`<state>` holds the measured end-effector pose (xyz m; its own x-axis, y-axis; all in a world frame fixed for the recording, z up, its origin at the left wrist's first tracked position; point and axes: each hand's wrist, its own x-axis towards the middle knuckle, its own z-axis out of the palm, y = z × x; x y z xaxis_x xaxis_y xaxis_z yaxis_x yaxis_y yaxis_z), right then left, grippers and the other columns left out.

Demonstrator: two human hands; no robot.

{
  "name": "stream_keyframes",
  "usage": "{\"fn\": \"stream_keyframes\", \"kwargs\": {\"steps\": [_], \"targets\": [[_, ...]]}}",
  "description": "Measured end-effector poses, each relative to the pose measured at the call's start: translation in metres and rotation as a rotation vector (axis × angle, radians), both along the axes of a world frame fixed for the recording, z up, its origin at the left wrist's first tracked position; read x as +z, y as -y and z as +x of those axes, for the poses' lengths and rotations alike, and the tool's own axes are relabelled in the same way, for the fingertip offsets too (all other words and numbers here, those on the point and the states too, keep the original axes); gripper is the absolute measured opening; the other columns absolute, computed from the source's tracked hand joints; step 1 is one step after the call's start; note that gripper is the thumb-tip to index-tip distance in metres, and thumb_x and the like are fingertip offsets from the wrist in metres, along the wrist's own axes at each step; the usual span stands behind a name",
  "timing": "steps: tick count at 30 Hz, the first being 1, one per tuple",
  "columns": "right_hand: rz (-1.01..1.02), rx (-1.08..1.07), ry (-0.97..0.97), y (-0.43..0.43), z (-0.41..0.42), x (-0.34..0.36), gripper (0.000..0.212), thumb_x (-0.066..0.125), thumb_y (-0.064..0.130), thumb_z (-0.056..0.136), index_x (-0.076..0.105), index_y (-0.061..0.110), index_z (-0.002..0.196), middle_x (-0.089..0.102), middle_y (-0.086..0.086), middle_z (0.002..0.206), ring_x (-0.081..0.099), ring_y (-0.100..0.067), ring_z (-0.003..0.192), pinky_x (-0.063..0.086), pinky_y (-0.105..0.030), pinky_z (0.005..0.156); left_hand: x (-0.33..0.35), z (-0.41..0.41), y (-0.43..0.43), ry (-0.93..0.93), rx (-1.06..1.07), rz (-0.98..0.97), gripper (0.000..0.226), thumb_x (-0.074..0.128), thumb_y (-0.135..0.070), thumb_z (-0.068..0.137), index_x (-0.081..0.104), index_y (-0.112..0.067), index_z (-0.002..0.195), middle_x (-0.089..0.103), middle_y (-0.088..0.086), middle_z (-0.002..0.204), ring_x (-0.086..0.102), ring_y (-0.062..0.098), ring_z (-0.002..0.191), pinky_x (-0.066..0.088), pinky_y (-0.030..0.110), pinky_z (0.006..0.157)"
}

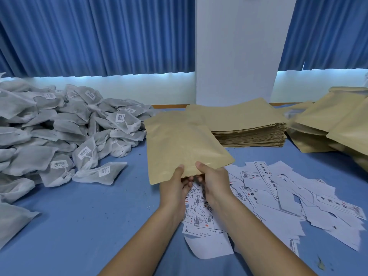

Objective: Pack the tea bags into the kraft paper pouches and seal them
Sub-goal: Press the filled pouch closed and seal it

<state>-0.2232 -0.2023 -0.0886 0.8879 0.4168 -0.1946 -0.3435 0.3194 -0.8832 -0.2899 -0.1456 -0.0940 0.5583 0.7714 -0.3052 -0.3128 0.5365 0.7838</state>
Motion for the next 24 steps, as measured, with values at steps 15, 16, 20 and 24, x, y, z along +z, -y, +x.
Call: {"fn": "stream_keyframes", "kwargs": {"steps": [15,16,20,24], "targets": [[0.054,0.009,-0.011,0.010,0.015,0.007,0.013,0.073,0.010,0.081,0.062,0.011,0.087,0.067,0.000,0.079,0.054,-0.011,0.055,0.044,-0.018,0.046,-0.003,-0.002,-0.011,-0.158,0.112,0.258,0.013,0.061,-0.024,0.093,0.064,-0.015,0.084,0.067,0.004,0.082,0.061,0.020,0.069,0.053,0.029,0.065],[0.041,0.056,-0.014,0.010,0.013,0.006,0.016,0.075,0.009,0.079,0.063,0.010,0.089,0.069,0.000,0.082,0.059,-0.011,0.059,0.046,-0.019,0.048,-0.004,-0.002,-0.009,-0.181,0.061,0.308,0.015,0.063,-0.024,0.092,0.066,-0.013,0.082,0.067,0.006,0.079,0.060,0.020,0.066,0.052,0.026,0.059],[0.003,0.224,-0.072,0.006,0.004,0.000,0.016,0.075,0.002,0.078,0.067,-0.002,0.091,0.069,-0.010,0.078,0.063,-0.021,0.064,0.053,-0.028,0.068,0.000,-0.005,-0.004,-0.164,-0.071,0.360,0.020,0.068,-0.017,0.088,0.069,-0.006,0.070,0.067,0.008,0.064,0.061,0.017,0.055,0.049,0.021,0.050],[-0.034,0.183,-0.046,0.005,0.006,-0.004,0.020,0.073,0.000,0.078,0.064,-0.010,0.092,0.058,-0.005,0.049,0.050,-0.023,0.048,0.044,-0.032,0.057,0.004,-0.006,-0.001,-0.257,-0.096,0.498,0.025,0.061,-0.019,0.092,0.065,-0.008,0.071,0.063,0.000,0.049,0.055,0.006,0.038,0.036,0.013,0.036]]}}
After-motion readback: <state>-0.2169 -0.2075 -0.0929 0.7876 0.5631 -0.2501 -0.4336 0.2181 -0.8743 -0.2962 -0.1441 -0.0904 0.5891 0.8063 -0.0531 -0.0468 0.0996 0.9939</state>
